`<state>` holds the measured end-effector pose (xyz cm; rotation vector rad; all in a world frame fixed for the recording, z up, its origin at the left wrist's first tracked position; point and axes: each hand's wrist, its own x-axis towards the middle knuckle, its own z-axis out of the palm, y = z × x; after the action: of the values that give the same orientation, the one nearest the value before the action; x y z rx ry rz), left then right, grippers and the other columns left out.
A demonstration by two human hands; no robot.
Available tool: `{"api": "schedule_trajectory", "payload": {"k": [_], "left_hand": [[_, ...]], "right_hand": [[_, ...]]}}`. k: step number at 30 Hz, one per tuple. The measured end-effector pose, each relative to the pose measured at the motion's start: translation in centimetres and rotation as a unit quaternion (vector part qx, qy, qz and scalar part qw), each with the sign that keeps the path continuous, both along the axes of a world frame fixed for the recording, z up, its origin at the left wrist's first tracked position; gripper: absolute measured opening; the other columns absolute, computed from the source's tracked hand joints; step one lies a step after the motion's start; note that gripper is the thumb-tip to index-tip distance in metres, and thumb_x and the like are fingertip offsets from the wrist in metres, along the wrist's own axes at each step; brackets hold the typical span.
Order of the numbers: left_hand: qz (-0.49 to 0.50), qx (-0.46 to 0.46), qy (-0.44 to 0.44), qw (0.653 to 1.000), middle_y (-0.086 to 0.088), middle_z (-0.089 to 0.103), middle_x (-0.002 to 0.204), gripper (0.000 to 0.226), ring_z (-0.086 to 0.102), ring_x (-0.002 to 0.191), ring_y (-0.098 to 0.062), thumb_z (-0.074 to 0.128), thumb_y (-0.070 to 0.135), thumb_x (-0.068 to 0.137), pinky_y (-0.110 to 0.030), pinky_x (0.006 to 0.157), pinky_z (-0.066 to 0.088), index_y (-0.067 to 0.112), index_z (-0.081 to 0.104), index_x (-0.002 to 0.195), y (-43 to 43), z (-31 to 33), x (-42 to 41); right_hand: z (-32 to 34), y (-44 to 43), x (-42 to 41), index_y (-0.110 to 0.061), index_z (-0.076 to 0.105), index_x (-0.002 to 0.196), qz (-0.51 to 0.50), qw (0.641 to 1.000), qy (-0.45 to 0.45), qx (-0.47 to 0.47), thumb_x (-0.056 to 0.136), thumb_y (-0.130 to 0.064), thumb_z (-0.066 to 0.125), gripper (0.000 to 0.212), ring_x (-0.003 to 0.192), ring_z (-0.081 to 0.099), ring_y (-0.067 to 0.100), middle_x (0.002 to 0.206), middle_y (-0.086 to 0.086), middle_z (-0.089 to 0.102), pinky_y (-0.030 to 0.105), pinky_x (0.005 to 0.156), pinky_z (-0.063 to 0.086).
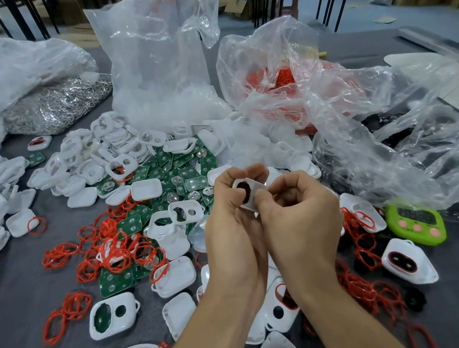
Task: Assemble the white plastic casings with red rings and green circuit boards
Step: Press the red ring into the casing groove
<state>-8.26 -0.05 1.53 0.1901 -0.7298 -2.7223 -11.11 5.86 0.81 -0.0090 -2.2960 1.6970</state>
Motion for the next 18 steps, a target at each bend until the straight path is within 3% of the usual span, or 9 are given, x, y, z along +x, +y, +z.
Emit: {"api": "schedule_trajectory", "payload": {"k": [4,6,10,14,18], "left_hand": [[-0.006,-0.019,0.001,1.000,-0.008,0.068,0.117,0.027,0.072,0.085,-0.025,0.045,0.011,0.077,-0.034,0.070,0.059,0.017,0.059,0.098,-0.01,-0.05,0.02],[-0.003,-0.035,-0.005,0.999,-0.006,0.069,0.118,0.028,0.070,0.087,-0.024,0.044,0.012,0.076,-0.034,0.073,0.056,0.018,0.058,0.099,-0.01,-0.13,0.01],[0.013,-0.054,-0.016,0.998,-0.007,0.069,0.122,0.027,0.065,0.096,-0.027,0.046,0.013,0.076,-0.041,0.090,0.052,0.018,0.059,0.100,-0.05,-0.11,0.08],[0.007,-0.068,-0.026,0.997,-0.005,0.069,0.124,0.028,0.061,0.097,-0.031,0.045,0.015,0.077,-0.049,0.091,0.044,0.018,0.056,0.101,-0.06,0.13,0.22],[0.012,-0.088,-0.048,0.995,-0.001,0.071,0.125,0.027,0.061,0.100,-0.031,0.044,0.016,0.075,-0.047,0.089,0.046,0.021,0.059,0.096,0.17,0.57,0.54]], "right_hand": [[-0.05,-0.09,-0.49,-0.030,0.065,0.078,0.031,0.992,-0.088,-0.083,0.065,-0.038,0.077,0.020,0.055,0.059,0.011,0.060,-0.010,0.065,0.042,0.059,0.058],[-0.11,-0.21,-0.54,-0.030,0.065,0.077,0.050,0.984,-0.121,-0.117,0.066,-0.038,0.073,0.016,0.057,0.058,0.015,0.060,-0.010,0.063,0.049,0.063,0.058],[-0.08,-0.20,-0.45,-0.030,0.062,0.071,0.068,0.983,-0.127,-0.114,0.068,-0.039,0.071,0.013,0.050,0.049,0.011,0.055,-0.014,0.056,0.038,0.055,0.047],[0.00,0.04,-0.51,-0.029,0.060,0.067,0.090,0.973,-0.171,-0.123,0.065,-0.045,0.071,0.019,0.046,0.044,0.010,0.051,-0.015,0.049,0.032,0.055,0.040],[-0.03,0.10,-0.63,-0.033,0.067,0.079,0.117,0.972,-0.178,-0.102,0.069,-0.050,0.067,0.019,0.048,0.050,0.006,0.053,-0.014,0.055,0.033,0.058,0.042]]}}
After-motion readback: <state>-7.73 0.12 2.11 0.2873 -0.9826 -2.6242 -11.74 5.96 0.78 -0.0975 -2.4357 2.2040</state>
